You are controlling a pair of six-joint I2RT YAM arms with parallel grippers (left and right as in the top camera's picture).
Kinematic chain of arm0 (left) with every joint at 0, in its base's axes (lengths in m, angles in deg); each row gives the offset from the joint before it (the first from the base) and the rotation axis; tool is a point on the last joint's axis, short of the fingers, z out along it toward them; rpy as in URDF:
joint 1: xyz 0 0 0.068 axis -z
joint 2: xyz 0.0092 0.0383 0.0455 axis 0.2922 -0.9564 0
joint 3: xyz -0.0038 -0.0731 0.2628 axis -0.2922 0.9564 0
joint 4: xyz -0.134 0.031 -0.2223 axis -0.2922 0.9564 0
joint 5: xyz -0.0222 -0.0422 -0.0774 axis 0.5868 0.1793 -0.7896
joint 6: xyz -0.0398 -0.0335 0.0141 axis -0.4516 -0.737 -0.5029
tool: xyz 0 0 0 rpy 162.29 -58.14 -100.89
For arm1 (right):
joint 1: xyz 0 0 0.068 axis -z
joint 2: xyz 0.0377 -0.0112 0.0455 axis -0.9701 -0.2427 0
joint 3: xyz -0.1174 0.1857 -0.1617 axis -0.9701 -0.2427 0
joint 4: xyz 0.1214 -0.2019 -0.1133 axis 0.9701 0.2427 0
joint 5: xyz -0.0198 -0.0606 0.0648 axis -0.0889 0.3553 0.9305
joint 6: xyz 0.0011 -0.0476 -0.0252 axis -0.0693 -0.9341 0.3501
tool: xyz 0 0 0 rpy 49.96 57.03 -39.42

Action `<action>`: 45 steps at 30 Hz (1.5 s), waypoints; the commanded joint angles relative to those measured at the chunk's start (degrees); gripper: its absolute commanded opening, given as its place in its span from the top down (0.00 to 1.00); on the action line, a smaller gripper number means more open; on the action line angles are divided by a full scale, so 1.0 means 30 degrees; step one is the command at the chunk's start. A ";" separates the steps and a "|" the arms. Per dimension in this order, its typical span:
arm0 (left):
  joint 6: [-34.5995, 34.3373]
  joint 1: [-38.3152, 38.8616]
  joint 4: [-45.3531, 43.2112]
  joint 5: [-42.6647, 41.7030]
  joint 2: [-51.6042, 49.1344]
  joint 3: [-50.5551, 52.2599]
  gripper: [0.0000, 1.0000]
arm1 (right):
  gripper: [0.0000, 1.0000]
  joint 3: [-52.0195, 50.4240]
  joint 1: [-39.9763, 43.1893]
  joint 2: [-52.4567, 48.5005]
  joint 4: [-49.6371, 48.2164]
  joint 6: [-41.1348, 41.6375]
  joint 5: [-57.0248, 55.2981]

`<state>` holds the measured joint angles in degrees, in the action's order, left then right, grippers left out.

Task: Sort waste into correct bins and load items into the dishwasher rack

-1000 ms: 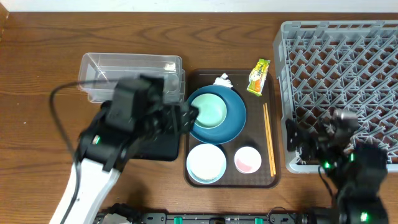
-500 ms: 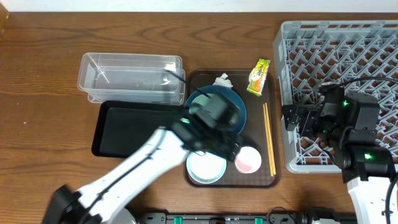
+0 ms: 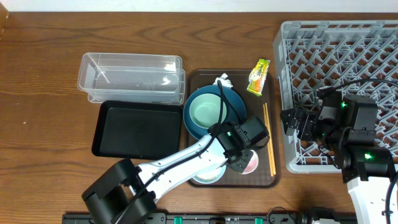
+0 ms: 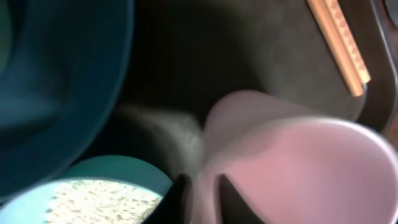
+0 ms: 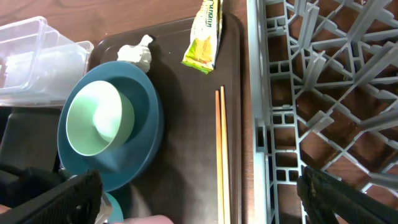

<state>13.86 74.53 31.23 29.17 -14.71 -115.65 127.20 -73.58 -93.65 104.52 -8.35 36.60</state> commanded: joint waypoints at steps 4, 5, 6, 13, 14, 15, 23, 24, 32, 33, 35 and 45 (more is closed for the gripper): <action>-0.0415 -0.0947 0.0262 0.0437 0.2586 -0.0787 0.94 | 0.01 0.0430 0.0226 0.0015 0.0168 -0.0270 0.0153; -0.0787 -0.1304 0.0313 0.0430 0.3242 -0.0787 0.94 | 0.01 0.0430 0.0219 0.0015 0.0197 -0.0270 0.0189; -0.1078 -0.1778 0.0393 0.0291 0.3927 -0.0787 0.93 | 0.01 0.0430 0.0226 0.0015 0.0226 -0.0270 0.0364; -0.0554 -0.8415 0.0437 -0.7745 0.7584 -0.0787 0.94 | 0.09 0.0430 0.0219 0.0015 -0.0823 -0.0277 0.5625; -0.0321 -0.9588 0.0437 -0.9406 0.7730 -0.0787 0.94 | 0.10 0.0430 0.0204 0.0007 -0.1319 -0.0277 0.6783; 0.0007 -1.0921 0.0386 -1.1613 0.7774 -0.0787 0.94 | 0.11 0.0430 0.0175 0.0000 -0.1770 -0.0160 0.7614; 0.1588 -1.5897 0.0146 -2.3547 0.6601 -0.0765 0.94 | 0.11 0.0430 -0.2288 -0.0605 -0.7482 0.1610 1.3340; 0.1588 -1.5985 0.0138 -2.4225 0.6470 -0.0765 0.94 | 0.11 0.0430 -0.2754 -0.0743 -0.8116 0.1792 1.3529; 0.1807 -1.5992 0.0146 -2.5864 0.6091 -0.0765 0.94 | 0.14 0.0430 -0.6900 -0.2368 -1.2349 0.2761 1.3646; 0.1800 -1.5992 0.0153 -2.5966 0.6091 -0.0765 0.93 | 0.15 0.0430 -0.7118 -0.2557 -1.2604 0.2769 1.3646; 0.1800 -1.5970 0.0153 -2.6126 0.6091 -0.0765 0.94 | 0.19 0.0430 -0.7373 -0.2849 -1.3049 0.2761 1.3646; 0.1800 -1.5941 0.0146 -2.6214 0.6091 -0.0765 0.94 | 0.19 0.0430 -0.7519 -0.2732 -1.4899 0.2754 1.3799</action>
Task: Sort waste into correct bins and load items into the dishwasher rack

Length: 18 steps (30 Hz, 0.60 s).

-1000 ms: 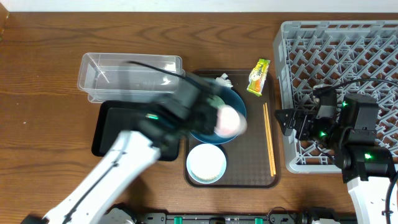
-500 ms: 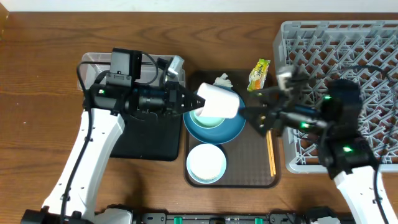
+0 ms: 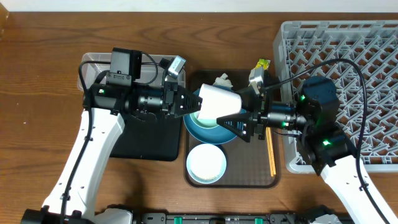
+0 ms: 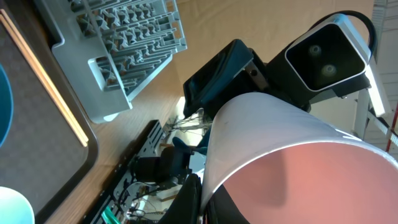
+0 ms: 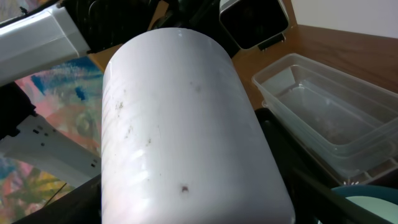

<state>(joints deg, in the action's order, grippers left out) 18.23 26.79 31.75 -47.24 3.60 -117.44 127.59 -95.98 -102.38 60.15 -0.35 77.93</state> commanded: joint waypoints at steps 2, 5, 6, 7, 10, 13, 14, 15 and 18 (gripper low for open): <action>0.0342 -0.0029 -0.0029 -0.0743 -0.0015 -0.0168 0.94 | 0.21 0.0299 0.0058 0.0175 -0.0138 0.0095 0.0022; 0.0342 -0.0029 -0.0022 -0.0743 -0.0015 -0.0168 0.93 | 0.21 0.0299 0.0459 0.0175 -0.0750 0.0109 0.0015; 0.0342 -0.0029 -0.0022 -0.0743 -0.0015 -0.0168 0.93 | 0.21 0.0299 0.0656 0.0175 -0.1486 0.0503 0.0015; 0.0342 -0.0029 -0.0029 -0.0736 -0.0015 -0.0168 0.93 | 0.21 0.0299 0.0838 0.0175 -0.2215 0.1049 0.0124; 0.0335 -0.0029 -0.0044 -0.0736 -0.0015 -0.0168 0.93 | 0.21 0.0299 0.1122 0.0175 -0.3315 0.1931 0.1056; 0.0342 -0.0029 -0.0102 -0.0736 -0.0015 -0.0168 0.93 | 0.21 0.0291 0.1064 0.0168 -0.2455 0.1887 0.1698; 0.0335 -0.0029 -0.0175 -0.0743 -0.0015 -0.0168 0.93 | 0.20 0.0291 0.1042 0.0168 -0.1945 0.1690 0.1712; 0.0328 -0.0029 -0.0262 -0.0743 -0.0015 -0.0168 0.93 | 0.20 0.0291 0.1049 0.0168 -0.1581 0.1515 0.1712; 0.0328 -0.0029 -0.0379 -0.0743 -0.0015 -0.0168 0.92 | 0.25 0.0291 0.1042 0.0168 -0.1027 0.1355 0.1807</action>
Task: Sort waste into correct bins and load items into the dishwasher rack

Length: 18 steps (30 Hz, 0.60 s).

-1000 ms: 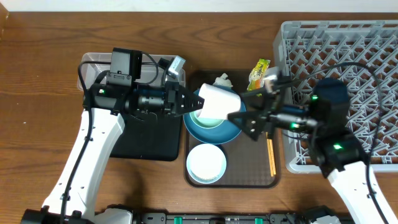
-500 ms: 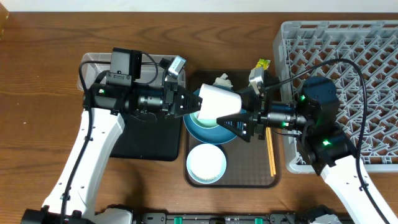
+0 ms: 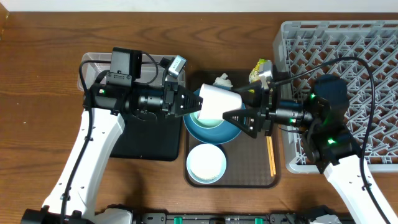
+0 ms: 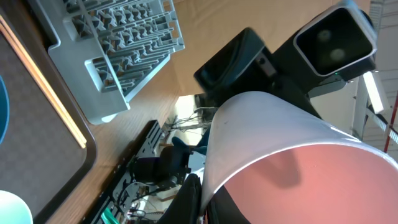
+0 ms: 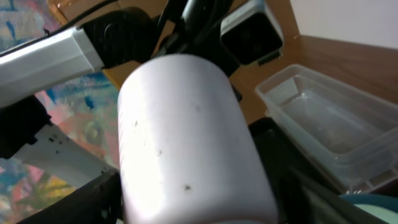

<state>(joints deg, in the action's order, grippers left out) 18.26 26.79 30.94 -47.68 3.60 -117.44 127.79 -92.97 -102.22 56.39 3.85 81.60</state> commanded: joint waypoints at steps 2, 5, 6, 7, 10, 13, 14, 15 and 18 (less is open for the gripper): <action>0.0321 -0.0029 -0.0109 -0.0597 -0.0015 -0.0168 0.92 | 0.33 0.0226 0.0036 0.0124 0.0182 -0.0036 0.0656; 0.0328 -0.0029 -0.0109 -0.0590 -0.0015 -0.0168 0.88 | 0.48 0.0226 0.0036 0.0124 -0.0248 -0.0029 0.0656; 0.0328 -0.0029 -0.0109 -0.0597 -0.0015 -0.0168 0.78 | 0.51 0.0233 0.0044 0.0131 -0.0415 -0.0029 0.0656; 0.0328 -0.0029 -0.0109 -0.0597 -0.0015 -0.0168 0.69 | 0.52 0.0226 0.0044 0.0160 -0.0532 -0.0029 0.0656; 0.0350 -0.0087 -0.0109 0.0168 -0.0015 -0.0168 0.46 | 0.53 0.0233 0.0364 0.0437 -0.0423 -0.0044 0.0255; 0.0408 -0.0379 -0.0080 0.2084 -0.0015 -0.0168 0.42 | 0.51 0.0226 0.1435 0.0918 0.0036 -0.0051 0.0102; 0.0401 -0.0590 -0.0051 0.2710 -0.0015 -0.0168 0.40 | 0.53 0.0233 0.2084 0.1173 0.0510 -0.0058 -0.0044; 0.0401 -0.0831 -0.0022 0.2994 -0.0015 -0.0168 0.40 | 0.55 0.0233 0.2696 0.1406 0.1042 -0.0051 -0.0262; 0.0401 -0.1749 -0.0022 0.3067 -0.0015 -0.0168 0.40 | 0.57 0.0233 0.4976 0.2339 0.3483 -0.0270 -0.1960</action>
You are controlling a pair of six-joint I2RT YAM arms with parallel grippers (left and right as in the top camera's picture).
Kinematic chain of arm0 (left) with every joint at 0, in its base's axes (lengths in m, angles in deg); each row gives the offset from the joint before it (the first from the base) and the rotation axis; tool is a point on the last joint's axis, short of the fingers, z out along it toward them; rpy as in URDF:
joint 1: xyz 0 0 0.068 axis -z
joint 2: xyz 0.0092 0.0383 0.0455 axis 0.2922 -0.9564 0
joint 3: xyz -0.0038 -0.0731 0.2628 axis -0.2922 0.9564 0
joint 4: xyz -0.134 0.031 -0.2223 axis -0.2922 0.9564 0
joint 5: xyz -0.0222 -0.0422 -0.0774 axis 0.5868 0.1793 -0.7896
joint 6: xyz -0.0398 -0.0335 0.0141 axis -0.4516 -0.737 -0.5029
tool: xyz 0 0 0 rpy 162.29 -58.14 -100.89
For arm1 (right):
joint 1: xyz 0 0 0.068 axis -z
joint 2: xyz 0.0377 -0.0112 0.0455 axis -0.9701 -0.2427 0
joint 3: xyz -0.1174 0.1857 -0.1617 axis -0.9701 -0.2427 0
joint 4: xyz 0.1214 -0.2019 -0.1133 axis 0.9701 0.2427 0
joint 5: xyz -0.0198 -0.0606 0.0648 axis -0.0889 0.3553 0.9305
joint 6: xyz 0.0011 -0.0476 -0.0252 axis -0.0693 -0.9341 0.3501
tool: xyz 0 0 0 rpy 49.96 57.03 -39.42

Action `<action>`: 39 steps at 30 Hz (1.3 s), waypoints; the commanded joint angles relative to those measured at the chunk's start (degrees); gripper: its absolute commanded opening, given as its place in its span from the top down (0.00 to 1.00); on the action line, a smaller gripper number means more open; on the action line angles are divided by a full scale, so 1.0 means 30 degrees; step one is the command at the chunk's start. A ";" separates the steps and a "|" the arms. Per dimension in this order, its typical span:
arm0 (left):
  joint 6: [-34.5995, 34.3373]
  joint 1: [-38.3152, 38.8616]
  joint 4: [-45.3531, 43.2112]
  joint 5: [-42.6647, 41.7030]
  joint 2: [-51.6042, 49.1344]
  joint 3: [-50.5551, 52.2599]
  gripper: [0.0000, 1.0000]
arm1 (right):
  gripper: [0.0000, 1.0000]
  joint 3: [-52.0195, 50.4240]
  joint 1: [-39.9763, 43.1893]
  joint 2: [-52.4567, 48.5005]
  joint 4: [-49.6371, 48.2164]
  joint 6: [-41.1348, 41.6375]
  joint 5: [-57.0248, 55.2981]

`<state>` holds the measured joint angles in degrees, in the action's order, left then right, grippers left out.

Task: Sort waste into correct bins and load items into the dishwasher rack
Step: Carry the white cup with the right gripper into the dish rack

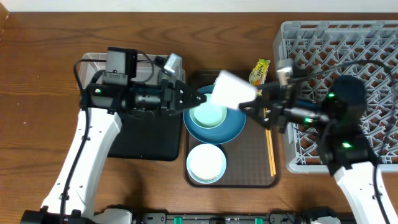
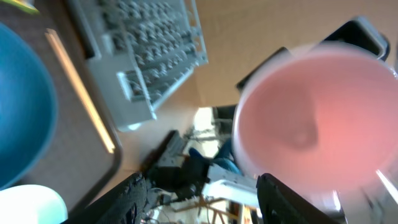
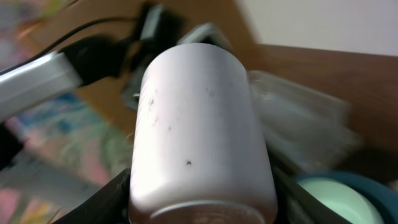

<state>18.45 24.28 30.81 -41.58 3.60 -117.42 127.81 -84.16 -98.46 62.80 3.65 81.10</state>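
Note:
A cup [image 1: 233,89], white outside and pink inside, hangs tilted in the air above the brown tray [image 1: 252,171]. My right gripper [image 1: 254,104] is shut on its base end; in the right wrist view the cup [image 3: 199,124] fills the space between the fingers of the right gripper [image 3: 202,190]. To the cup's left my left gripper [image 1: 194,98] stands open and apart from it. The left wrist view looks into the cup's pink mouth [image 2: 305,124], with the left gripper [image 2: 205,196] spread wide and empty.
On the tray lie a blue plate [image 1: 236,129] holding a green bowl [image 1: 208,115], a white bowl [image 1: 206,163], chopsticks [image 1: 270,155] and a snack wrapper [image 1: 259,70]. The grey dishwasher rack [image 1: 336,43] stands right; a clear bin [image 1: 93,62] and black tray [image 1: 124,134] left.
My left gripper has opened and let go of the cup's rim, standing slightly left of it. The cup now sits in my right gripper alone, shifted a little right and tilted.
First my left gripper was down on the tray at the pink cup while my right gripper hovered open by the rack's edge. Then the left held the cup in the air over the plate, with the right gripper's fingers around its base. Now only the right holds it.

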 commanded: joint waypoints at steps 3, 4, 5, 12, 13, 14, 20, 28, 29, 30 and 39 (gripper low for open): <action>0.0328 -0.1945 0.0117 0.1027 0.0000 -0.0175 0.39 | 0.54 0.0233 0.4532 0.2244 0.4022 -0.0350 -0.4503; 0.0328 -0.2237 0.0240 0.1027 0.0022 -0.0175 0.40 | 0.55 0.0262 0.5348 0.2652 0.4976 -0.0342 -0.5574; 0.0335 -0.2492 0.0415 0.1027 0.0058 -0.0175 0.39 | 0.54 0.0335 0.6215 0.3067 0.6237 -0.0335 -0.6921; 0.0335 -0.3264 0.1020 0.1035 0.0095 -0.0175 0.40 | 0.55 0.1399 0.9522 0.4371 1.6888 -0.0335 -1.5686; 0.0335 -0.3264 0.1020 0.1035 0.0095 -0.0175 0.40 | 0.54 0.1479 0.9683 0.4357 1.8243 -0.0335 -1.7216; 0.0335 -0.3264 0.1020 0.1035 0.0095 -0.0175 0.40 | 0.55 0.1479 0.9770 0.4350 1.9205 -0.0342 -1.8520; 0.0335 -0.3264 0.1020 0.1056 0.0095 -0.0175 0.40 | 0.51 0.1479 0.9799 0.3942 2.2593 -0.0342 -2.2331; 0.0342 -0.3264 0.1027 0.1326 0.0095 -0.0175 0.40 | 0.50 0.1472 0.9799 0.1348 2.2731 -0.0357 -2.2316; 0.0342 -0.3264 0.1027 0.1326 0.0095 -0.0175 0.39 | 0.48 0.1472 0.9799 0.0903 2.2731 -0.0430 -2.1923; 0.0342 -0.3264 0.1027 0.1326 0.0095 -0.0175 0.40 | 0.47 0.1472 0.9799 0.0328 2.2673 -0.0495 -2.1383; 0.0342 -0.3264 0.1115 0.1319 0.0095 -0.0175 0.39 | 0.28 0.1537 0.9799 -0.1625 2.1114 -0.1275 -2.0036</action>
<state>18.47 14.75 33.72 -37.91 3.62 -117.42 130.98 -54.96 -103.42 126.75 1.25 19.49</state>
